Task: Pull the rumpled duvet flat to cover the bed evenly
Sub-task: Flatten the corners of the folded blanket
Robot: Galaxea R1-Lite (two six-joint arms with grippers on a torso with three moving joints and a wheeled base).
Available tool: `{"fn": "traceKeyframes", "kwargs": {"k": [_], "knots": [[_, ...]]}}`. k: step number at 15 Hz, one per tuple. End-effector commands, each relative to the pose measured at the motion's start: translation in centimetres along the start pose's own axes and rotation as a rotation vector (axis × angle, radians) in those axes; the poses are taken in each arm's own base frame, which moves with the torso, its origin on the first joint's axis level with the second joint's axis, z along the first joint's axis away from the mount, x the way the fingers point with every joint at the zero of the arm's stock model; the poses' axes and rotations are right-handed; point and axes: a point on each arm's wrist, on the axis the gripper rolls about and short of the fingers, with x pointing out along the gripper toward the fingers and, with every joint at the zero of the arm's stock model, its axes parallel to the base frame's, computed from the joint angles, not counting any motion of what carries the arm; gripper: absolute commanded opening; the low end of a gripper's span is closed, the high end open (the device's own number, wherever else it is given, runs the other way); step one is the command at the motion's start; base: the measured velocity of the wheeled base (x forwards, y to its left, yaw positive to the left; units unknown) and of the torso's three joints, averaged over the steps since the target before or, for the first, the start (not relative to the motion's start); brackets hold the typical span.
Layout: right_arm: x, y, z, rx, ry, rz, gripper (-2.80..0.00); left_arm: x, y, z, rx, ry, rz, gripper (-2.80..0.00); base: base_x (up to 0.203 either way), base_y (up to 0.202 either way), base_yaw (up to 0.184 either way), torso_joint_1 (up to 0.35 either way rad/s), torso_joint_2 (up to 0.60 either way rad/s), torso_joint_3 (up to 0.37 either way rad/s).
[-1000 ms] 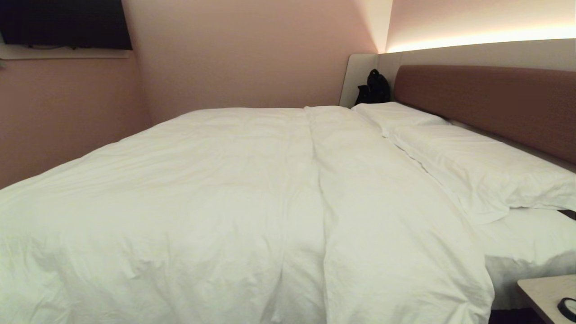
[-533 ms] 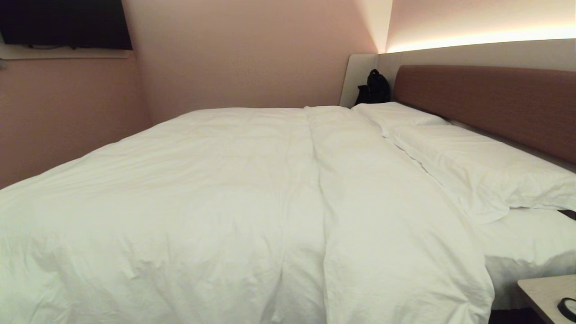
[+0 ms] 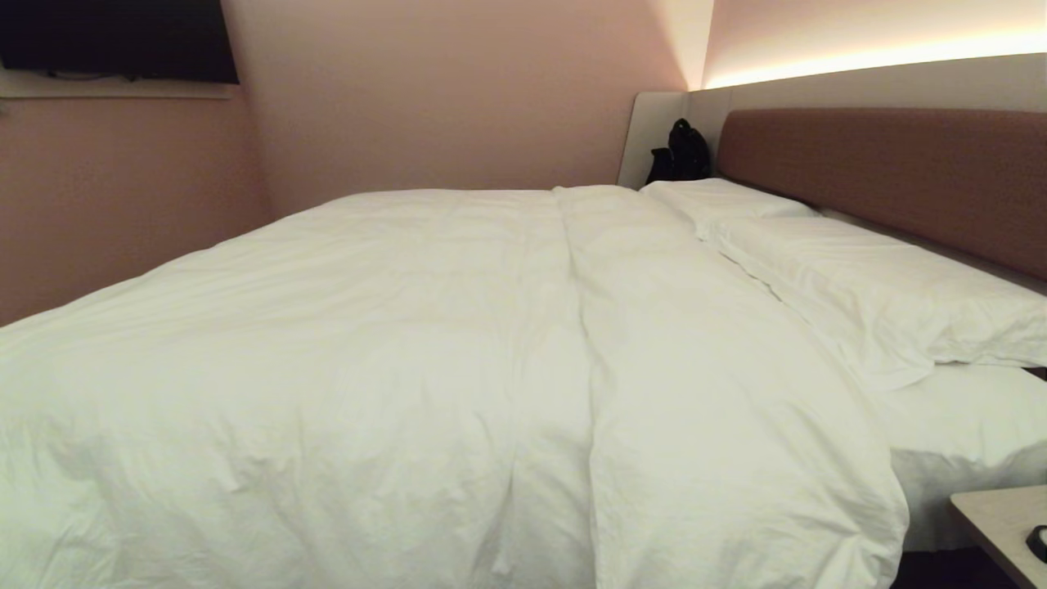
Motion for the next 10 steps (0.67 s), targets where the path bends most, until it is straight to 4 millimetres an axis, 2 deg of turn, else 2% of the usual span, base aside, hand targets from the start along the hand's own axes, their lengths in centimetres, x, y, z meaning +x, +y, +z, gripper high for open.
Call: {"fn": "traceKeyframes", "kwargs": {"k": [1, 10], "knots": [[0.00, 0.00, -0.01, 0.000, 0.001, 0.001, -2.80, -0.01, 0.00, -0.01, 0.000, 0.000, 0.000, -2.80, 0.000, 0.000, 0.000, -0.024, 0.08, 0.051], [-0.01, 0.00, -0.01, 0.000, -0.001, 0.000, -2.80, 0.00, 0.00, -0.01, 0.000, 0.001, 0.000, -2.80, 0.000, 0.000, 0.000, -0.001, 0.01, 0.007]]}}
